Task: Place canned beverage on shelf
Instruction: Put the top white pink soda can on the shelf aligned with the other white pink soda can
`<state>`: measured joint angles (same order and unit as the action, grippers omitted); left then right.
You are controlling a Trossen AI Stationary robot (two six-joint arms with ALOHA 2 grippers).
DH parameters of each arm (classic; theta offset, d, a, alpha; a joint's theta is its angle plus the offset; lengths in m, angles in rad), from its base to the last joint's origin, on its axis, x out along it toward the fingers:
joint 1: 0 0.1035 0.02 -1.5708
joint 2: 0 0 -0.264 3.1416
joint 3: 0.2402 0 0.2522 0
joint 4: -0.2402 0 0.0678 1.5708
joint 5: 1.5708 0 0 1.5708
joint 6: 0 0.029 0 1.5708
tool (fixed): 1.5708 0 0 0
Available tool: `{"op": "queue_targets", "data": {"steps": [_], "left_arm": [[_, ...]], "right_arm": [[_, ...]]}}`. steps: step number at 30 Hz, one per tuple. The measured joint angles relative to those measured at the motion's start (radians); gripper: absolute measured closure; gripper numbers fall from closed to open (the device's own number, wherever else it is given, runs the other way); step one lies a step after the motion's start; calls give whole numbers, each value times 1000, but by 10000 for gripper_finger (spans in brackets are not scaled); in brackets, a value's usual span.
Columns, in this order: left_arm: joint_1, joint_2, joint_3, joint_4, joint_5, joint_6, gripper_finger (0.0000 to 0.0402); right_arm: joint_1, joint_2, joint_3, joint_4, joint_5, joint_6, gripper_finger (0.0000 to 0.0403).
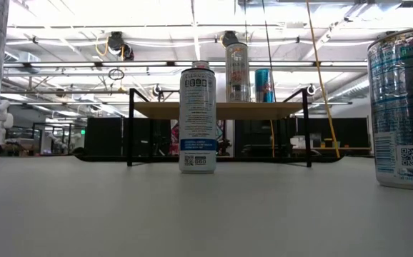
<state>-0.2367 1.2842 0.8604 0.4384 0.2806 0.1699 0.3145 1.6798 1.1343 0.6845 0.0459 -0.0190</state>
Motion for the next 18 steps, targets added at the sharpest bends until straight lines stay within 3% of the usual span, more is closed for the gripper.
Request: {"op": "queue_targets", "data": {"steps": [10,18], "left_arm": [[1,-25,0,-40,-29,0,131],[1,-38,-1,-43,-103,-3,39]], "right_arm": [[-1,-4,1,0,9,5,235],[-1,-5,1,2,22,-5,235]]}}
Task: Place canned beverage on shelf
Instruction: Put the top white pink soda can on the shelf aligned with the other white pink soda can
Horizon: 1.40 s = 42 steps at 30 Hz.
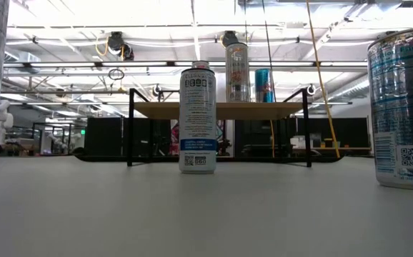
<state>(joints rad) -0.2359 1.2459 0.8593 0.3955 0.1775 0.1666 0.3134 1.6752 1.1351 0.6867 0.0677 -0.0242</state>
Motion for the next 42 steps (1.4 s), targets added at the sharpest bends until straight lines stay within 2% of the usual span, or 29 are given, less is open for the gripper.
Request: {"op": "queue_targets", "data": {"steps": [4,13,19,24,32,39,42], "left_arm": [[0,-27,0,-6,-43,6,6],[0,-117,-1,-80,-122,4,8],[-8,-138,0,-56,-233,2,8],[-9,-138,0,-23,-253,-4,8],[-29,-137,1,52,-325,-4,8],[-48,-136,1,101,-464,-3,8],[-48,-136,1,106,-481,-3,8]], "right_arm": [[0,-2,0,14,27,-15,235],[1,-2,0,47,174,-81,236],[2,-1,-1,47,296,-102,236],[2,2,-2,23,429,-108,236],[1,2,-2,31,545,-124,236],[0,2,-2,34,625,-132,236],[-1,1,-2,35,646,-143,236]]}}
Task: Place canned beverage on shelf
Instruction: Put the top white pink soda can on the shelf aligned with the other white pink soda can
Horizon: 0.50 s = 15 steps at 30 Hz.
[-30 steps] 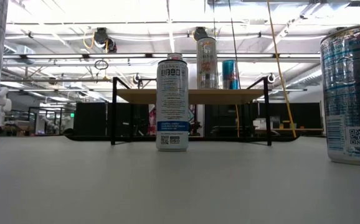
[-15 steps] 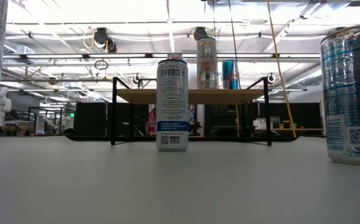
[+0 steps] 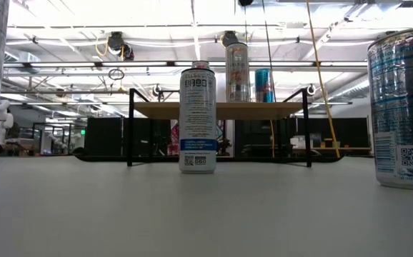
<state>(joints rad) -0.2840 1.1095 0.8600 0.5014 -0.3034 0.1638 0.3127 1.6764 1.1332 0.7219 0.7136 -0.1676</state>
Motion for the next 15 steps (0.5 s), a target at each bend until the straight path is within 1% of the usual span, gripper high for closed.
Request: {"op": "queue_targets", "data": {"steps": [5,10,15], "left_arm": [[0,0,0,17,-34,2,8],[0,0,0,34,-103,9,8],[0,1,0,43,-110,8,9]], "right_arm": [[-5,0,0,0,0,-1,236],[-9,0,0,0,2,2,236],[-18,0,0,0,0,10,236]]}}
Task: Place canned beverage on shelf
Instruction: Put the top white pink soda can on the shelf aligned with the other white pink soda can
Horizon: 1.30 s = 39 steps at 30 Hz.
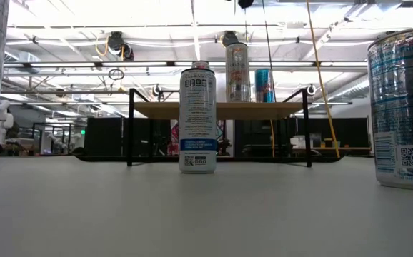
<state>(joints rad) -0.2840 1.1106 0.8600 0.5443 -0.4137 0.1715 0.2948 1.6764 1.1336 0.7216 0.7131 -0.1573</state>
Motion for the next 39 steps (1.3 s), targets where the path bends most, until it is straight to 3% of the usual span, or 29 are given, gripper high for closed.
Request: {"op": "queue_targets", "data": {"steps": [10,19,28,39], "left_arm": [[5,40,0,47,-12,28,66],[5,42,0,83,-17,54,90],[5,41,0,68,-18,59,148],[4,40,0,40,-16,52,156]], "right_arm": [[-22,0,0,-10,-2,14,236],[-27,0,0,-23,-3,14,236],[-27,-1,0,-23,-3,18,236],[-27,-1,0,-46,-2,21,216]]}}
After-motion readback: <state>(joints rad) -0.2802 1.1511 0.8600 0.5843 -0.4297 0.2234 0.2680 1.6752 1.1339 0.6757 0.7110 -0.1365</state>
